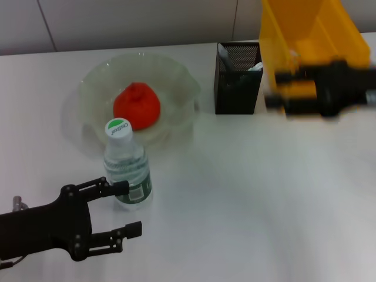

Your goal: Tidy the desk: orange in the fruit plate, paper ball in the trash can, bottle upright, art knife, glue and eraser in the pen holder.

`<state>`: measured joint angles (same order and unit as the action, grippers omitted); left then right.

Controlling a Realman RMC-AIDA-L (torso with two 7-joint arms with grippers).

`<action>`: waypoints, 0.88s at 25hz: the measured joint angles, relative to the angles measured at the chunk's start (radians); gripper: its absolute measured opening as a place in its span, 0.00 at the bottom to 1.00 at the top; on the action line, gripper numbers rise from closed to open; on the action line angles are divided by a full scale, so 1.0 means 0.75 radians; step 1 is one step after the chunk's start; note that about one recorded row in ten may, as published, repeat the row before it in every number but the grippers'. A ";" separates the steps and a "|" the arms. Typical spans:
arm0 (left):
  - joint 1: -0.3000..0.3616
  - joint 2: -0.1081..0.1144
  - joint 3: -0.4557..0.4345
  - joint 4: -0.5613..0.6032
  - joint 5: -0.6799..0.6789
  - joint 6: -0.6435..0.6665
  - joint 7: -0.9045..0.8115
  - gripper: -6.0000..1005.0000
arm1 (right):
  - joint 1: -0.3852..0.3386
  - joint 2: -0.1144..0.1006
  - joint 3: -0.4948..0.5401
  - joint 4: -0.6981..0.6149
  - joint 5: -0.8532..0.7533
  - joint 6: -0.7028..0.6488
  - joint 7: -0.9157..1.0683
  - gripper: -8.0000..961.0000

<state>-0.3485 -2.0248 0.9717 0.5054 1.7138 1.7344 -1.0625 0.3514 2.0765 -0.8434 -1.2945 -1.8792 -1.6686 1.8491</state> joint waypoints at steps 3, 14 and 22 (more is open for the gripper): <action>-0.013 0.012 0.004 -0.007 0.009 0.009 -0.014 0.79 | -0.068 0.002 0.013 0.137 0.008 -0.049 -0.225 0.65; -0.098 0.040 0.000 -0.015 0.166 0.063 -0.135 0.79 | -0.081 -0.083 0.074 0.646 -0.021 -0.142 -0.737 0.65; -0.131 0.059 -0.006 -0.014 0.229 0.090 -0.166 0.79 | -0.079 -0.075 0.077 0.664 -0.119 -0.156 -0.766 0.65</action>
<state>-0.4465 -1.9807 0.9668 0.4948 1.8858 1.8022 -1.1867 0.2918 2.0204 -0.7857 -0.7963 -1.9686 -1.7854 1.2749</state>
